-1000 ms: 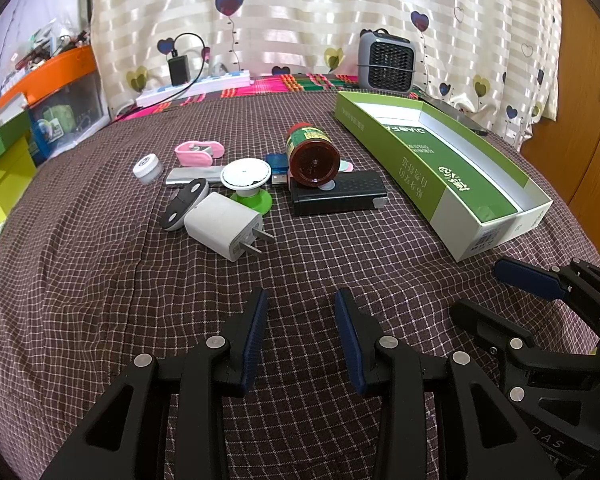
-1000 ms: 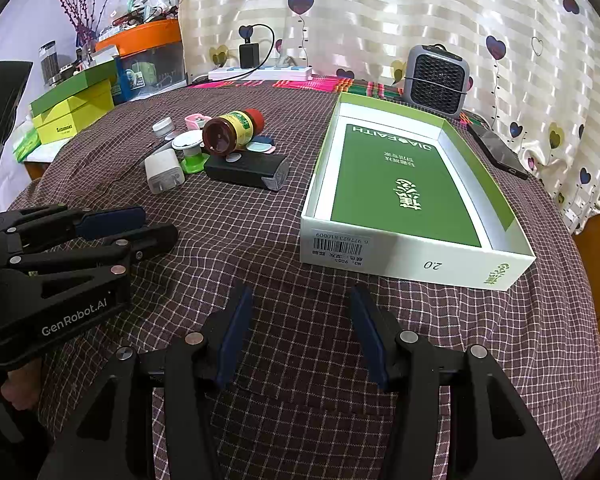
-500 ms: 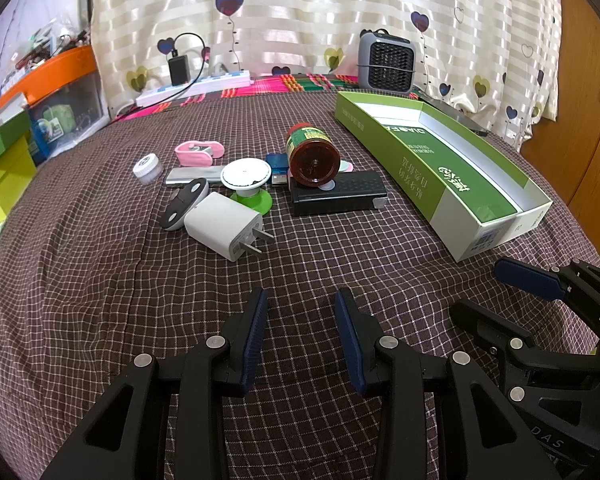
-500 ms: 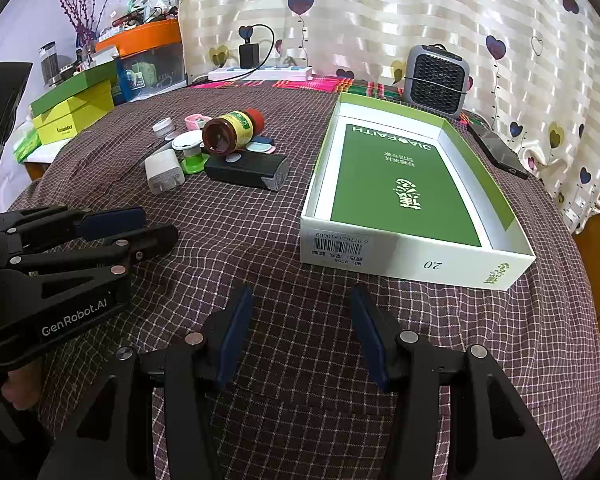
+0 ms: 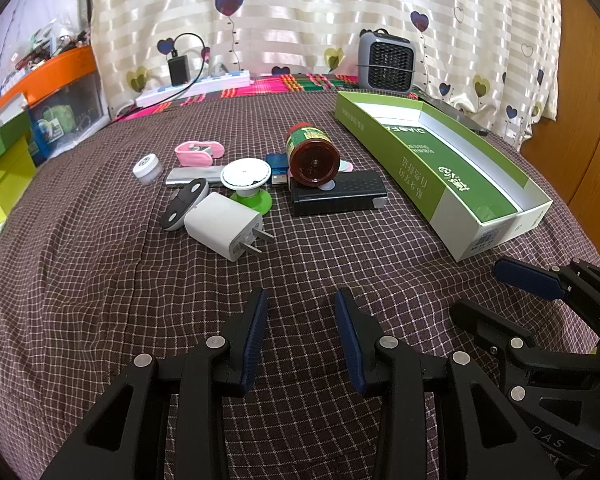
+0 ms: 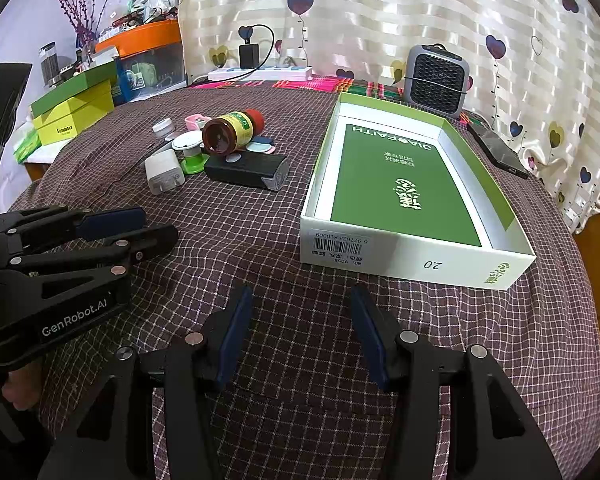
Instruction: Organize rigid objects
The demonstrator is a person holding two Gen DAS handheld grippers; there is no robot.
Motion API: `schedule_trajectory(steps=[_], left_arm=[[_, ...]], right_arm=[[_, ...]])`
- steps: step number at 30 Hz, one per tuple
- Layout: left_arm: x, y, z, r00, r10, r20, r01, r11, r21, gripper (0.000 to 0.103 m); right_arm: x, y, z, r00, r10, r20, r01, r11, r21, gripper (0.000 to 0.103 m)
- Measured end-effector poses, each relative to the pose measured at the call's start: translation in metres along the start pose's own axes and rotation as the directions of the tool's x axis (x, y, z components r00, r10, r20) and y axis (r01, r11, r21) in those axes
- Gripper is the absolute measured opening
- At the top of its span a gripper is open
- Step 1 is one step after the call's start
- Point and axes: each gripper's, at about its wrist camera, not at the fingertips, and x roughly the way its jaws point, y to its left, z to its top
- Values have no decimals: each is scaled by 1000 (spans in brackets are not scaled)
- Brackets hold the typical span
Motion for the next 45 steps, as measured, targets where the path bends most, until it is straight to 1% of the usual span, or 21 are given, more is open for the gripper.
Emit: schedule_trajectory(steps=[27, 38, 45], left_arm=[[0, 0, 0, 1000, 2, 0, -2, 1000, 1, 35], [-2, -1, -2, 1000, 15, 2, -15, 1000, 13, 35], [-4, 2, -3, 1000, -2, 5, 2, 1000, 14, 35]], right_arm=[[0, 0, -1, 1000, 1, 0, -1, 1000, 2, 52], [0, 0, -1, 1000, 2, -2, -2, 1000, -4, 52], [1, 0, 2, 1000, 6, -10, -6, 1000, -18, 52]])
